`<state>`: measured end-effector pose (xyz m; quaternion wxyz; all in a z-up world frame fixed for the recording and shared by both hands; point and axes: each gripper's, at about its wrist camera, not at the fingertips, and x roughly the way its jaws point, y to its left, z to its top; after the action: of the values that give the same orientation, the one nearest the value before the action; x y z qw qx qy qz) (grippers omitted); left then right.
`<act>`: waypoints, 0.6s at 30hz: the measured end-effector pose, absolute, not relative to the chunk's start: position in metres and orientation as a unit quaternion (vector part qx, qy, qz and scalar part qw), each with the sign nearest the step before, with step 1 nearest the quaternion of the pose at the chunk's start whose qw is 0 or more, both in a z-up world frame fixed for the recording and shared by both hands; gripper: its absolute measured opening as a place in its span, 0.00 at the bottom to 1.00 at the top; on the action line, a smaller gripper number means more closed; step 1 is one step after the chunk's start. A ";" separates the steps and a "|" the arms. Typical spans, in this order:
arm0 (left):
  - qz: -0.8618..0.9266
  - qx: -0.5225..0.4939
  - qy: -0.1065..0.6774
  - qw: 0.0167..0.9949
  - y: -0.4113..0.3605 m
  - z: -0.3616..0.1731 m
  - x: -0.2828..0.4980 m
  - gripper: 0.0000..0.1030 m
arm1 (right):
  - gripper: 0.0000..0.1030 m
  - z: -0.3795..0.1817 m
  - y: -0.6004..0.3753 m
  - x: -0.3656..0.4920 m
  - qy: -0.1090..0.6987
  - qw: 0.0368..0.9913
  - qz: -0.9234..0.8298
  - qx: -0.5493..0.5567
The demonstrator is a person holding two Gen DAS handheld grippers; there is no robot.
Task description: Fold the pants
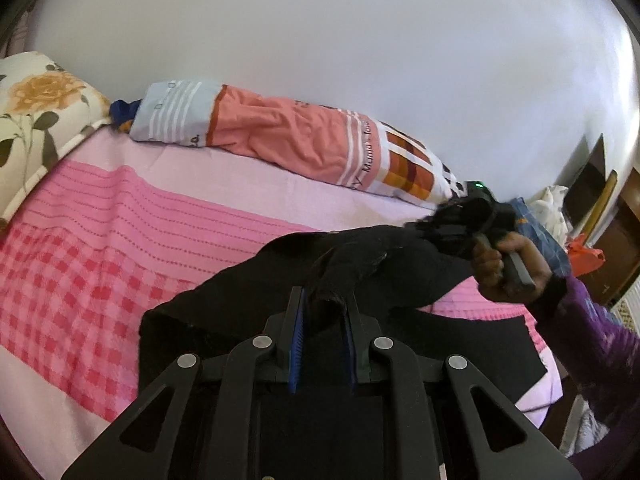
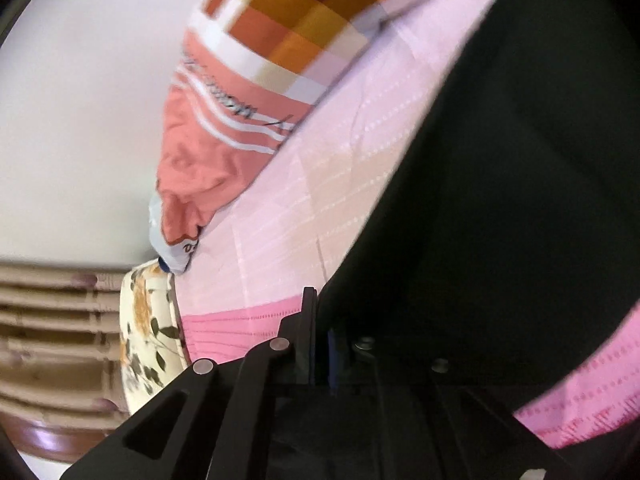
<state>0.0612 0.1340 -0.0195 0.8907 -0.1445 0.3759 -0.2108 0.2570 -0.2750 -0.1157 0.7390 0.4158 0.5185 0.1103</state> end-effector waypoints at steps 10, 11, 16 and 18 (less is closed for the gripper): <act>-0.173 -0.146 0.403 0.887 0.161 -0.024 0.032 0.17 | 0.05 -0.105 -0.283 0.104 0.518 0.742 0.127 0.407; -0.168 -0.149 0.406 0.886 0.163 -0.026 0.026 0.17 | 0.05 -0.108 -0.280 0.094 0.523 0.738 0.127 0.407; -0.144 -0.176 0.425 0.876 0.174 -0.040 -0.004 0.18 | 0.05 -0.133 -0.265 0.040 0.551 0.713 0.126 0.415; -0.134 -0.181 0.435 0.872 0.177 -0.048 -0.015 0.18 | 0.05 -0.142 -0.260 0.026 0.560 0.703 0.125 0.420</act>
<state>-0.0148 0.1774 -0.0483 0.8716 -0.1814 0.4353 -0.1340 0.0264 -0.2603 -0.1421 0.7027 0.4204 0.5604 0.1245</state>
